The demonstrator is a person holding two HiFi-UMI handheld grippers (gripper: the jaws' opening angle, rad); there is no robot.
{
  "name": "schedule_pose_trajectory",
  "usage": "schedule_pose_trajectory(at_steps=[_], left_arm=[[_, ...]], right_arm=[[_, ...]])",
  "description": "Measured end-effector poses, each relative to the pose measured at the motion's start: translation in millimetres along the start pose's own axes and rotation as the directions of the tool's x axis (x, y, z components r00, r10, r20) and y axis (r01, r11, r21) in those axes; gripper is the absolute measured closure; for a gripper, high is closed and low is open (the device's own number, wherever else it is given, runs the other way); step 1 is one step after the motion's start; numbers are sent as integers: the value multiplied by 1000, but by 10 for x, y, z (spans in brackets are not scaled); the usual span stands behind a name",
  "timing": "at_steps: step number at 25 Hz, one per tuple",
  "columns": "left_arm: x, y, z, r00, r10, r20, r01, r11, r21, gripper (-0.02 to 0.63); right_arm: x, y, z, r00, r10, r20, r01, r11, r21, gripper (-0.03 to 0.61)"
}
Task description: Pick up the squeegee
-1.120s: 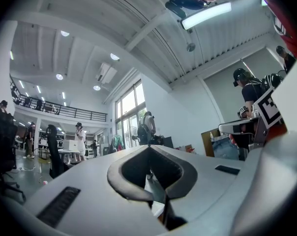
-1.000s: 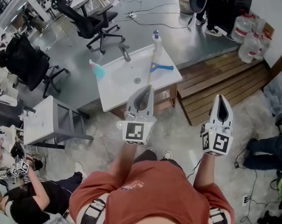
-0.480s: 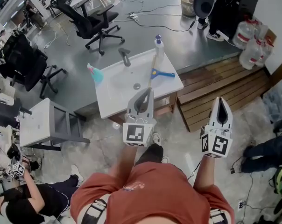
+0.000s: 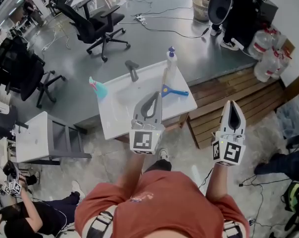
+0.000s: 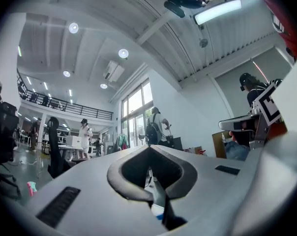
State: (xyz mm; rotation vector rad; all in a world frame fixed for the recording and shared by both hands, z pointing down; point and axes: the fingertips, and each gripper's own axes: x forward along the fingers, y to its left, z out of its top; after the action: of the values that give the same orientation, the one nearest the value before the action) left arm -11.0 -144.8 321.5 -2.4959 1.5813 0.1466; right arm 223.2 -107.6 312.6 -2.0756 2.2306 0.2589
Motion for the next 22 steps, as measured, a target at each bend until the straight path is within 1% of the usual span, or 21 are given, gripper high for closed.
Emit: schedule_pose_trajectory(at_steps=[4,11,16,18,22], left_arm=[[361,308,-48,1000,-6,13,6,1000,-6,595],[801,905,-344,1000,-8,4,8,1000,6,595],[1032,1421,-528,1000,22,-17,-22,1000,-16,595],[1085,1608,-561,999,35,-14,-36,999,-30,595],[1110,1926,-647,998,61,-19,-62,998,-4,595]], right_arm=[[504,139,-38,1000,13,3,-13,1000,-8,572],[1290,559,-269,999,41,-15,-42,999,-19,572],[1777,786,-375,998,46,-39,-47,998,-34,572],[1937,918,-390,998,57,-42,-58,997,-40,572],[2154,1186,-447,996,84,-43,-85,996,-34,572]])
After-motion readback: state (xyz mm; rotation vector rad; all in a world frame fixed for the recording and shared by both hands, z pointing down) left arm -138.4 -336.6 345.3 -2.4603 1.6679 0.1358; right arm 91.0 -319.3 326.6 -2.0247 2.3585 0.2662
